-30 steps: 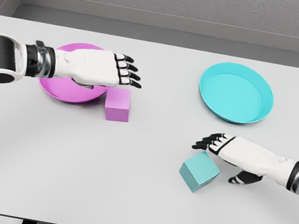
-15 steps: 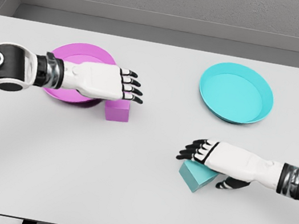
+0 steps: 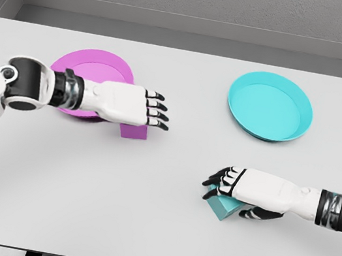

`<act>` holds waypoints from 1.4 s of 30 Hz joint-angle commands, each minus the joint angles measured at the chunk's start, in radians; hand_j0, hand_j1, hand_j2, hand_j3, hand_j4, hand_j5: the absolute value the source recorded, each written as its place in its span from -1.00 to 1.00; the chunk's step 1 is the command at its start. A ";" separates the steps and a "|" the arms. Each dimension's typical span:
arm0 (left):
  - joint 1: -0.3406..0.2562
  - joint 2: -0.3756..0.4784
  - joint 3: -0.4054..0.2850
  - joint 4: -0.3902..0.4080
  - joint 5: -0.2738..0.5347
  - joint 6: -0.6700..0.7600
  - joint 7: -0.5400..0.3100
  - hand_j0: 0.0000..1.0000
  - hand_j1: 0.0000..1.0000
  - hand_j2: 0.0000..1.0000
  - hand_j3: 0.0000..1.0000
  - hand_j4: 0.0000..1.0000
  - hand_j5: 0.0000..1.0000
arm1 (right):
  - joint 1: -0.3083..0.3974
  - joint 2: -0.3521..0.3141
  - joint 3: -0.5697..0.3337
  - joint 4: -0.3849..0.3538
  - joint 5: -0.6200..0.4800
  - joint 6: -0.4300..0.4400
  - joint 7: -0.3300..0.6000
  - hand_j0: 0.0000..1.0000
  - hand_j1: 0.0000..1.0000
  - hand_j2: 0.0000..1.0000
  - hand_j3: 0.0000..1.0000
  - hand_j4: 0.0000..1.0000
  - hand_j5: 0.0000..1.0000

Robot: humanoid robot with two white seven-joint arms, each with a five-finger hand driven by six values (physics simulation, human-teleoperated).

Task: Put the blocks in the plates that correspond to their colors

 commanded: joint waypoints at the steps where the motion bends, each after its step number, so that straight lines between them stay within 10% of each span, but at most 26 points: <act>1: -0.002 -0.011 -0.027 0.017 -0.003 0.001 0.000 1.00 1.00 1.00 1.00 1.00 1.00 | 0.000 -0.001 0.004 0.001 0.015 -0.013 0.026 0.06 0.06 0.06 0.06 0.06 0.06; 21: -0.020 -0.023 -0.044 0.071 -0.039 0.001 0.000 0.98 0.98 0.98 0.98 0.98 0.98 | -0.109 -0.004 -0.017 0.001 0.011 -0.013 0.026 -0.03 -0.03 -0.03 -0.03 -0.03 -0.03; 31: -0.023 -0.021 -0.044 0.069 -0.078 0.001 -0.003 0.10 0.10 0.10 0.10 0.10 0.10 | -0.114 -0.013 -0.103 0.011 -0.002 -0.011 0.026 -0.02 -0.02 -0.02 -0.02 -0.02 -0.02; 42: -0.025 -0.021 -0.016 0.062 -0.059 0.001 0.000 -0.07 -0.07 -0.07 -0.07 -0.07 -0.07 | -0.198 0.012 -0.111 0.082 0.000 0.108 0.029 -0.02 -0.02 -0.02 -0.02 -0.02 -0.02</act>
